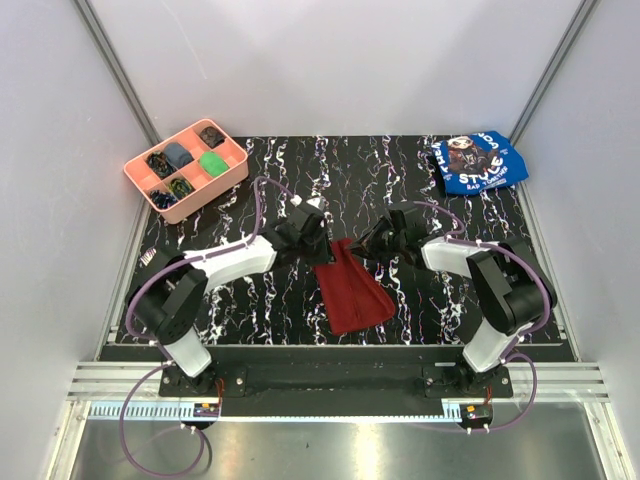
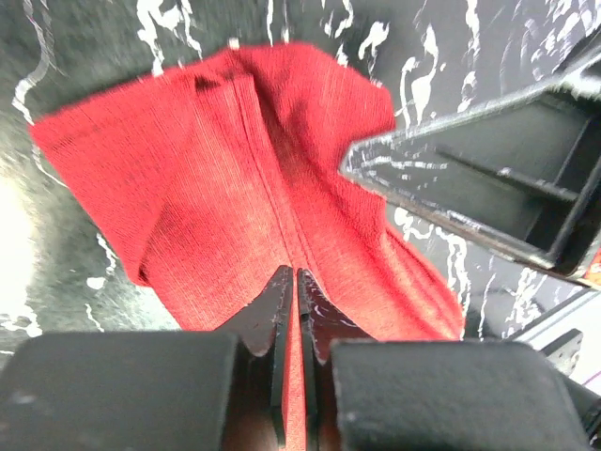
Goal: Fold the napkin into a case and place the utensils inside
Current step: Fold the 2/3-rectangle-folded napkin at the center of the board.
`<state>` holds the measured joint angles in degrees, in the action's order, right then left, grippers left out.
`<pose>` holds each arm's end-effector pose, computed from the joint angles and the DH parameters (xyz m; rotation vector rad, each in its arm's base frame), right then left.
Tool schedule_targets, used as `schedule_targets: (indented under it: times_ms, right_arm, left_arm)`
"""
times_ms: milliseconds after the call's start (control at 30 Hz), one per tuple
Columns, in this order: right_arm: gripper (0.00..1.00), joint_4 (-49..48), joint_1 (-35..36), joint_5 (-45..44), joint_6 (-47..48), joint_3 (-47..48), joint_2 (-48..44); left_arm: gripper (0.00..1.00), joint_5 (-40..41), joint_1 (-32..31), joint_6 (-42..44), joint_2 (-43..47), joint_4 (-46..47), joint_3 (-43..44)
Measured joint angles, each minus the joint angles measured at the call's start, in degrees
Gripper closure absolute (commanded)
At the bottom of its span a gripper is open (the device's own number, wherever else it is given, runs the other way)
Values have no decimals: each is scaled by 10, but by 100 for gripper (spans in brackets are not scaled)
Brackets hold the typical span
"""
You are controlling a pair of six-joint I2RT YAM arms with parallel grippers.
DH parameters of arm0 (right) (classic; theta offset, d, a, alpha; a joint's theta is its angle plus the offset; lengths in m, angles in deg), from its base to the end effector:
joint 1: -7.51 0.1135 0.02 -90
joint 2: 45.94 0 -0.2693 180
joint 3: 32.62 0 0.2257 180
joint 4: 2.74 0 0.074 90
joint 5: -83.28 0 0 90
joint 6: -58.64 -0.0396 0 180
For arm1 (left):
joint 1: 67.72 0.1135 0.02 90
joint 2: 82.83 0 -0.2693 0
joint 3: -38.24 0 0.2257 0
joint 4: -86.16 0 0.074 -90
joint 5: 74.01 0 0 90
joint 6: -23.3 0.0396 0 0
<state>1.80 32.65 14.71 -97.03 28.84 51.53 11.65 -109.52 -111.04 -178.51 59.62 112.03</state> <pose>0.2852 0.1498 0.1757 0.6717 2.4577 1.1695 0.2450 -0.2231 0.2124 -0.0200 2.5639 -0.7355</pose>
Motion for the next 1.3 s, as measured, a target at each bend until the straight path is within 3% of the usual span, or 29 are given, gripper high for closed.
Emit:
schedule_targets:
  times_ms: [300,733,967,1067,1300]
  right_arm:
    - [100,8,21,-26,-53,0,-3]
    - [100,-61,102,-126,-263,-30,5]
    - [100,-122,133,-206,-360,-80,12]
    - [100,-152,149,-239,-398,-107,12]
    - [100,-181,158,-274,-440,-121,16]
  left_arm:
    - [97,-9,11,-3,-48,30,-41]
    - [98,-28,13,-5,-63,115,-58]
    - [96,-28,11,13,-45,131,-79]
    - [90,-27,10,24,-28,108,-84]
    - [88,-1,10,36,61,74,-128]
